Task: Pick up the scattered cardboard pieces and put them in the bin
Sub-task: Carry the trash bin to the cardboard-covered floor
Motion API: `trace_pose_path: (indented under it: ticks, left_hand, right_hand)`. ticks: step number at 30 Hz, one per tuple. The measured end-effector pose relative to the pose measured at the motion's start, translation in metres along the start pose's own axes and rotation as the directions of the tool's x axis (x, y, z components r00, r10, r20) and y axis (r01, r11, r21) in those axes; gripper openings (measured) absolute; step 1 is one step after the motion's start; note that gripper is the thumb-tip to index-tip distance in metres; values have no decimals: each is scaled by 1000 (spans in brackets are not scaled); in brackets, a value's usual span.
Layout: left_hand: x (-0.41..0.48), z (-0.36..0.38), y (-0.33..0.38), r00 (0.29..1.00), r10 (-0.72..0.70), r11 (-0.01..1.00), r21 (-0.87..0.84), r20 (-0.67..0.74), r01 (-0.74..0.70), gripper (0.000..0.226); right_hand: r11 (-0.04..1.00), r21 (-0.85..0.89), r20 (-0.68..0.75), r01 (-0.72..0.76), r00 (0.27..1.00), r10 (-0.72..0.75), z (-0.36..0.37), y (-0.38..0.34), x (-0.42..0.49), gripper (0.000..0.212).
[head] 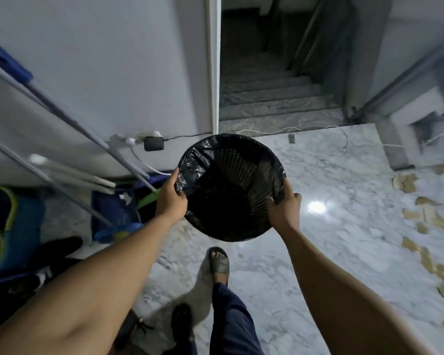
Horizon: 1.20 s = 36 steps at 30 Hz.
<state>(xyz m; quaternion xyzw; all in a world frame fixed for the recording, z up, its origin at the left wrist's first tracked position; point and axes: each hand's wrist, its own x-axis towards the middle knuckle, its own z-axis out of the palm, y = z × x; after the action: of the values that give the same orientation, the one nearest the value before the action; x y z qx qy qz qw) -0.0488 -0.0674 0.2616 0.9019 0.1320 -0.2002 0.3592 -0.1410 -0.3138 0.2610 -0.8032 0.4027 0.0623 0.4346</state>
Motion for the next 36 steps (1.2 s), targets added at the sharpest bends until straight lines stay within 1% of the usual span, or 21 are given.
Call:
trace_pose_path:
  ticks: [2, 4, 7, 11, 14, 17, 19, 23, 25, 27, 30, 32, 36]
  left_hand:
    - [-33, -14, 11, 999, 34, 998, -62, 7, -34, 67]
    - [-70, -22, 17, 996, 93, 989, -116, 8, -91, 68]
    - [-130, -26, 23, 984, 178, 967, -179, -26, -180, 70]
    - [-213, -22, 38, 974, 227, 945, -238, -19, -225, 71]
    - [-271, -12, 57, 954, 299, 927, -238, 6, -289, 70]
    - [-326, 4, 80, 917, 397, 898, -231, 51, -376, 71]
    - [-357, 19, 94, 893, 442, 880, -229, 82, -415, 71]
    - [-414, 70, 124, 867, 482, 866, -223, 126, -449, 70]
    - [-445, 107, 139, 842, 513, 852, -222, 169, -474, 69]
    - [-479, 151, 155, 803, 541, 839, -225, 251, -495, 70]
    - [-530, 228, 175, 730, 558, 830, -230, 394, -509, 72]
    - [-573, 270, 188, 683, 558, 828, -260, 471, -497, 76]
    - [-650, 329, 220, 598, 525, 844, -280, 606, -457, 86]
  right_hand:
    - [997, 70, -36, 26, 999, -23, -25, -4, -39, 72]
    - [988, 133, -105, 73, 993, -60, -45, 1, -82, 72]
    - [978, 201, -221, 60, 975, -14, -66, 17, -156, 79]
    - [941, 322, -367, 104, 930, 23, -83, 44, -244, 90]
    - [907, 412, -439, 86, 891, 115, -100, 62, -289, 92]
    - [845, 529, -492, 80, 840, 229, -136, 84, -323, 85]
    - [807, 581, -522, 105, 809, 270, -165, 103, -337, 82]
    - [744, 651, -564, 149, 751, 343, -228, 155, -352, 79]
    - [722, 673, -583, 159, 715, 386, -263, 190, -357, 77]
    - [711, 683, -608, 168, 670, 425, -302, 234, -362, 77]
    - [713, 686, -635, 143, 596, 491, -364, 305, -370, 76]
    - [719, 686, -639, 114, 567, 520, -405, 349, -379, 76]
    - [716, 694, -646, 79, 508, 570, -476, 418, -388, 74]
